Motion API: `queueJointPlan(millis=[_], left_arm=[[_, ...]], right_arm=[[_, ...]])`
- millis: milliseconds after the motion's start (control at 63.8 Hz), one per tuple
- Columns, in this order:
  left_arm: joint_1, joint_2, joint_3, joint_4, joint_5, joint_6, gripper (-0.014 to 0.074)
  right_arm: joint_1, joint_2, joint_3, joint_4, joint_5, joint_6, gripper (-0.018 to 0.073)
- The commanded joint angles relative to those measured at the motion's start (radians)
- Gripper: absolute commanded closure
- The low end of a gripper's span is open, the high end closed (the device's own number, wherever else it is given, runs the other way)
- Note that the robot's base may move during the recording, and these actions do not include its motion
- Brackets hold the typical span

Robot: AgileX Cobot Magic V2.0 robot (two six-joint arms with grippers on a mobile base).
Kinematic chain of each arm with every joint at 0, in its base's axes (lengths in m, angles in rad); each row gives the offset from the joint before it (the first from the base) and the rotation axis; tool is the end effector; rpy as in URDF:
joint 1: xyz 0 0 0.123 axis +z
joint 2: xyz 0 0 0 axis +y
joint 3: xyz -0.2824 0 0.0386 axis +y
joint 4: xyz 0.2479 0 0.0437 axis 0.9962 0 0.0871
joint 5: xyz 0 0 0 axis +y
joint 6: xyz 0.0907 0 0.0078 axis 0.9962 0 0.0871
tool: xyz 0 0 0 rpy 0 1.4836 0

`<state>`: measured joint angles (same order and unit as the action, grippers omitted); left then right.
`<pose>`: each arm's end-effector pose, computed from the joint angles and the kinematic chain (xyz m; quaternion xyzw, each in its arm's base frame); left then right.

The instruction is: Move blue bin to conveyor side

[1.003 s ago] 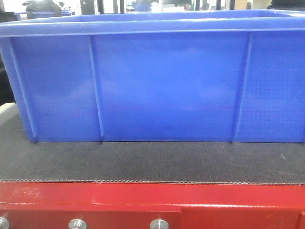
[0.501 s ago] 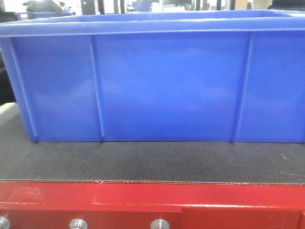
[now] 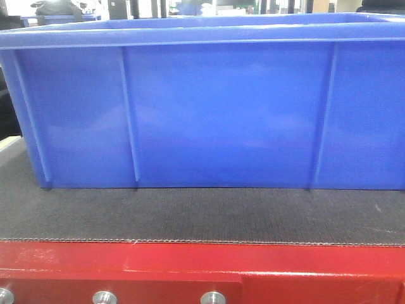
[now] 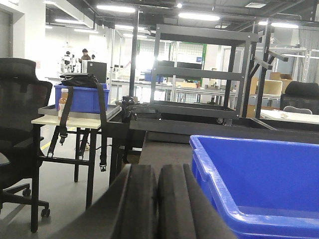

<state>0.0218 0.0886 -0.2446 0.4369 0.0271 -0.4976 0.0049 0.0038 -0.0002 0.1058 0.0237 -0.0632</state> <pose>0.0491 0.0022 0.2878 -0.0303 0.6250 -0.0116 0.7799 0.0567 0.0005 0.2108 0.0120 0.6855 0.0181 0.7278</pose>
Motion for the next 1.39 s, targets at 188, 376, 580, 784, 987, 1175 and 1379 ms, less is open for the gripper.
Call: queueJointPlan(millis=[188,376,580,784,987,1175,1379], left_arm=[[0.004,-0.006,0.001,0.004,-0.016,-0.005,0.0585],[0.004,-0.006,0.001,0.004,-0.016,-0.005,0.0585],[0.004,-0.006,0.001,0.004,-0.016,-0.005,0.0585],[0.004,-0.006,0.001,-0.016,0.05,-0.005,0.0585],[0.004,-0.061,0.058,-0.258,0.084,0.163,0.0585],[0.0,-0.089,0.16,-0.437,0.031,0.523,0.0585],[-0.006,-0.089,0.245,-0.427,-0.083,0.523,0.0585]], right_arm=[[0.008,-0.004,0.0,-0.011,-0.016,-0.007,0.0648],[0.008,-0.004,0.0,-0.011,-0.016,-0.007,0.0648],[0.008,-0.004,0.0,-0.011,-0.016,-0.007,0.0648],[0.008,-0.004,0.0,-0.011,-0.016,-0.007,0.0648],[0.008,-0.004,0.0,-0.011,-0.016,-0.007,0.0648],[0.008,-0.004,0.0,-0.011,-0.016,-0.007,0.0648],[0.008,-0.004,0.0,-0.011,-0.016,-0.007,0.0648]])
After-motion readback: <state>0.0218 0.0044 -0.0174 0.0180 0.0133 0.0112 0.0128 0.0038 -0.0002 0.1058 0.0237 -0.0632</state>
